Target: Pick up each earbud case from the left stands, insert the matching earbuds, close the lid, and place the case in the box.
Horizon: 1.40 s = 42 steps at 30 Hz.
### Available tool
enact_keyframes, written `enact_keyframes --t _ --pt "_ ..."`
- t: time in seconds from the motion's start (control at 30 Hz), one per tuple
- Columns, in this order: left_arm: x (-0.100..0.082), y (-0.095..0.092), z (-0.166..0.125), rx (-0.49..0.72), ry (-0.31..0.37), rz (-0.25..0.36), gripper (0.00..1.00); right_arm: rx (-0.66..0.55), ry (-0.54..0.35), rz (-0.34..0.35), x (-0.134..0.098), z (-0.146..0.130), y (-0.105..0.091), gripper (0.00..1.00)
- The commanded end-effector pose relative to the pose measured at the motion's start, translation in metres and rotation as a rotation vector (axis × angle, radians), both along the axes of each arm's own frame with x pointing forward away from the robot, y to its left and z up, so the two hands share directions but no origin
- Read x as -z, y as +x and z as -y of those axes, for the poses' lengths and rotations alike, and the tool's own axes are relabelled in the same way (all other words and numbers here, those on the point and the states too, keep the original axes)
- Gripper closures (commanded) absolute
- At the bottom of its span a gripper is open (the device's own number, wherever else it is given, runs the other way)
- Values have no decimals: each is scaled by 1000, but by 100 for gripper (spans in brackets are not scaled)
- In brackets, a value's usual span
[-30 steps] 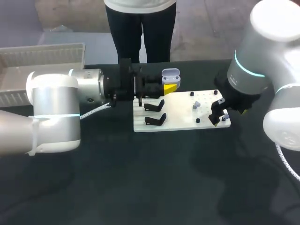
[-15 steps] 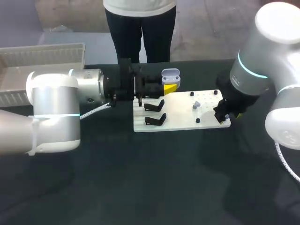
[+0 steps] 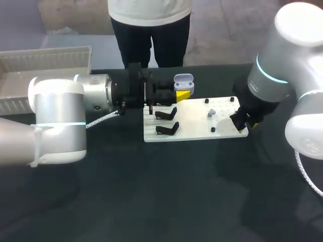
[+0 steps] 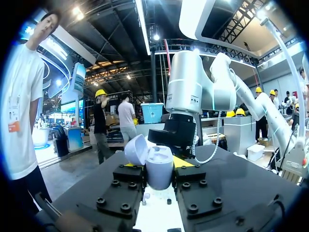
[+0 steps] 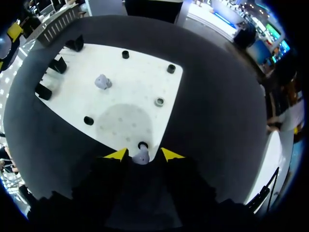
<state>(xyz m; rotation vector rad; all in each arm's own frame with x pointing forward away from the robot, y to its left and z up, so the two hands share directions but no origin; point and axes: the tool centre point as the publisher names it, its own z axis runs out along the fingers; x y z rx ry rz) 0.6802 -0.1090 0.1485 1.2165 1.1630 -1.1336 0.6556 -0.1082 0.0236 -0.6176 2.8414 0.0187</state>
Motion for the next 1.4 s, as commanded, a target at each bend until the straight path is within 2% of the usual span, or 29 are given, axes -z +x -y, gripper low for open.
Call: enact_keyframes --t 0.03,0.17,0.27,0.37,0.4,0.47,0.5,0.7,0.83,0.93,1.07,1.23,1.4 --pt "1 -1 0 -6 -5 4 100 1 -6 -4 -1 -2 2 61" --pt "1 -1 0 -6 -5 4 100 -1 -12 -5 -2 -3 2 64" --pt "1 -1 0 -6 -5 4 100 -1 -14 -7 -2 -4 2 62" --pt "1 -1 0 -6 -5 4 100 0 -14 -10 -2 -3 2 68" --pt "1 -1 0 -6 -5 4 100 1 -14 -11 -2 -3 1 73" --pt "1 -1 0 -6 -5 4 100 3 -14 -12 -2 -3 1 70" --pt "1 -1 0 -6 -5 4 100 6 -14 -11 -3 -3 0 66" --pt "1 -1 0 -6 -5 4 100 9 -14 -13 -3 -2 -1 67" --pt "1 -1 0 -6 -5 4 100 8 -13 -18 -2 -3 -1 82" --pt "1 -1 0 -6 -5 4 100 10 -10 -20 0 -3 0 100" --pt "1 -1 0 -6 -5 4 100 11 -12 -18 -1 -3 1 100" --pt "1 -1 0 -6 -5 4 100 6 -16 -18 -17 -5 -4 100" --pt "1 -1 0 -6 -5 4 100 10 -23 -32 -49 -8 -13 100"
